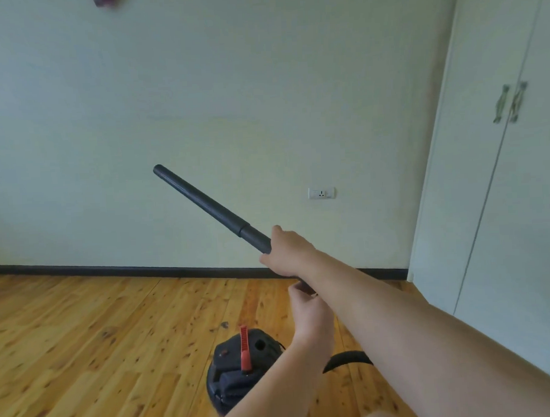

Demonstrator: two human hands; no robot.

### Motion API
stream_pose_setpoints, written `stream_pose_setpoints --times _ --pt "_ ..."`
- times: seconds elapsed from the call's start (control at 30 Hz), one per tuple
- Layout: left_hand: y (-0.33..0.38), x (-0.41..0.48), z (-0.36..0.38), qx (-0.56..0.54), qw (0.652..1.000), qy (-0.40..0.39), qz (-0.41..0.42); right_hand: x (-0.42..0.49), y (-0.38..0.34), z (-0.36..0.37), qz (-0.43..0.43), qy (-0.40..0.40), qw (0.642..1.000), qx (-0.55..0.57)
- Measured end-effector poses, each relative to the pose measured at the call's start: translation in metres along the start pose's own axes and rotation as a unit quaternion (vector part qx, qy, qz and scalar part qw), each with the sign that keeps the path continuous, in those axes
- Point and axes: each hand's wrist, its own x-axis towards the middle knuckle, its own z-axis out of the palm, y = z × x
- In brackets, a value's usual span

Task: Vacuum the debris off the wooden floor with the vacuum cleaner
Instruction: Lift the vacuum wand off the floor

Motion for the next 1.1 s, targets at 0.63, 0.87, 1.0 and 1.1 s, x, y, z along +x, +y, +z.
stream_pose_setpoints --times 0.63,0.87,1.0,1.1 --pt "0.150 0.119 -0.189 0.847 0.518 -0.071 0.093 -0.014 0.115 0.012 0.035 -0.261 0.963 -0.060" --pt "0.077 0.127 -0.197 0.834 0.529 -0.132 0.086 0.002 0.144 0.031 0.023 -0.282 0.954 -0.099" --pt "0.048 0.142 -0.193 0.812 0.564 -0.137 0.063 0.021 0.143 0.056 -0.006 -0.263 0.957 -0.119" --pt "0.022 0.163 -0.173 0.794 0.584 -0.153 0.076 0.044 0.121 0.093 -0.060 -0.245 0.960 -0.119"
